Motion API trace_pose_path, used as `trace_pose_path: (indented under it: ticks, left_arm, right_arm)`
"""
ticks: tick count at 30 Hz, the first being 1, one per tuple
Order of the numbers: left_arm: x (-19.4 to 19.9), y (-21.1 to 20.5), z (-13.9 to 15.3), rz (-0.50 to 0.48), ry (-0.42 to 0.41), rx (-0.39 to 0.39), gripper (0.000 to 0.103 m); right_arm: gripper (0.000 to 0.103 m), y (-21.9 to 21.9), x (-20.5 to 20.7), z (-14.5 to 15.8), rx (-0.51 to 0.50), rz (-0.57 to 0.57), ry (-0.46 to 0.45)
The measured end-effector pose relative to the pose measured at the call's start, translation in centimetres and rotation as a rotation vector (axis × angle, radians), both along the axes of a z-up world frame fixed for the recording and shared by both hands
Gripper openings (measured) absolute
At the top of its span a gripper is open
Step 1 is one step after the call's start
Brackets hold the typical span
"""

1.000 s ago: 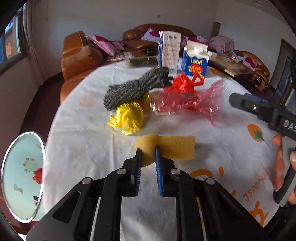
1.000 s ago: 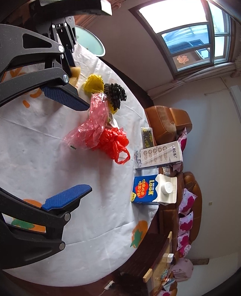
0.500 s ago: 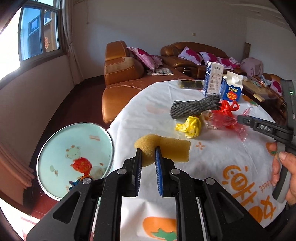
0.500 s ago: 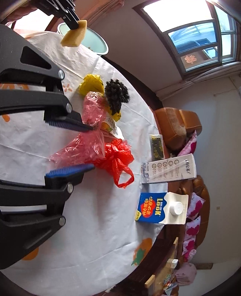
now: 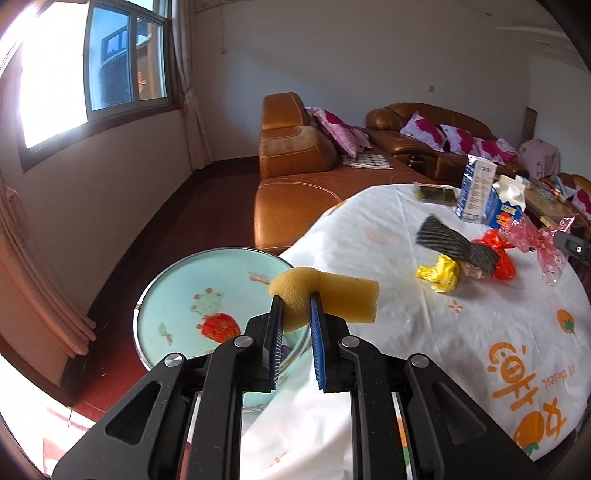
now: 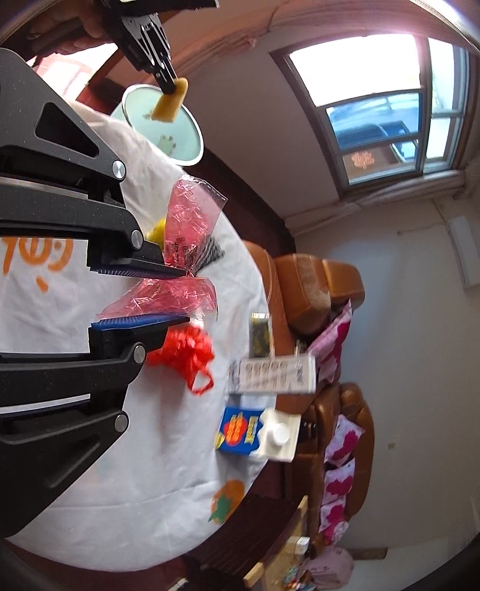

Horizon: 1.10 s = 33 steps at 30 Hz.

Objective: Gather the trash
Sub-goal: 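Carry the yellow sponge with the left tool while the right tool carries the pink bag over the bin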

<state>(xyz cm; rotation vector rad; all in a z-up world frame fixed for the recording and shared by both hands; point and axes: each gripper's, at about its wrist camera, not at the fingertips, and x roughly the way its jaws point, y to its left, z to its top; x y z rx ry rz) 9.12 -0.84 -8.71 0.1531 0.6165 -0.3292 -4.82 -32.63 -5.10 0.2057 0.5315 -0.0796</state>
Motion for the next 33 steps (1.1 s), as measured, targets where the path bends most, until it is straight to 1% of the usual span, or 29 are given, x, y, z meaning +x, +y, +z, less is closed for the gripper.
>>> trace_pose_path:
  ticks: [4, 8, 12, 17, 22, 24, 33]
  left_arm:
    - [0.3, 1.3, 0.0, 0.038, -0.006, 0.014, 0.014]
    - [1.0, 2.7, -0.1, 0.09, -0.011, 0.027, 0.014]
    - [1.5, 4.1, 0.1, 0.138, -0.033, 0.045, 0.014]
    - [2.3, 5.6, 0.1, 0.202, -0.062, 0.089, 0.014]
    - [3.4, 7.2, -0.3, 0.247, -0.055, 0.101, 0.014]
    - [3.7, 7.7, -0.5, 0.273, -0.064, 0.132, 0.014]
    - [4.4, 8.7, -1.1, 0.324, -0.078, 0.193, 0.014]
  right_arm:
    - [0.018, 2.7, 1.6, 0.7, -0.034, 0.066, -0.011]
    - [0.018, 4.7, 4.2, 0.5, -0.045, 0.116, -0.005]
    - [0.018, 6.6, 6.1, 0.5, -0.069, 0.157, -0.005]
    - [0.018, 9.5, 8.9, 0.5, -0.1, 0.226, -0.008]
    - [0.018, 11.9, 11.0, 0.4, -0.12, 0.284, -0.004]
    - [0.018, 12.9, 12.0, 0.2, -0.129, 0.305, 0.004]
    - [0.018, 15.6, 14.6, -1.1, -0.172, 0.374, 0.033]
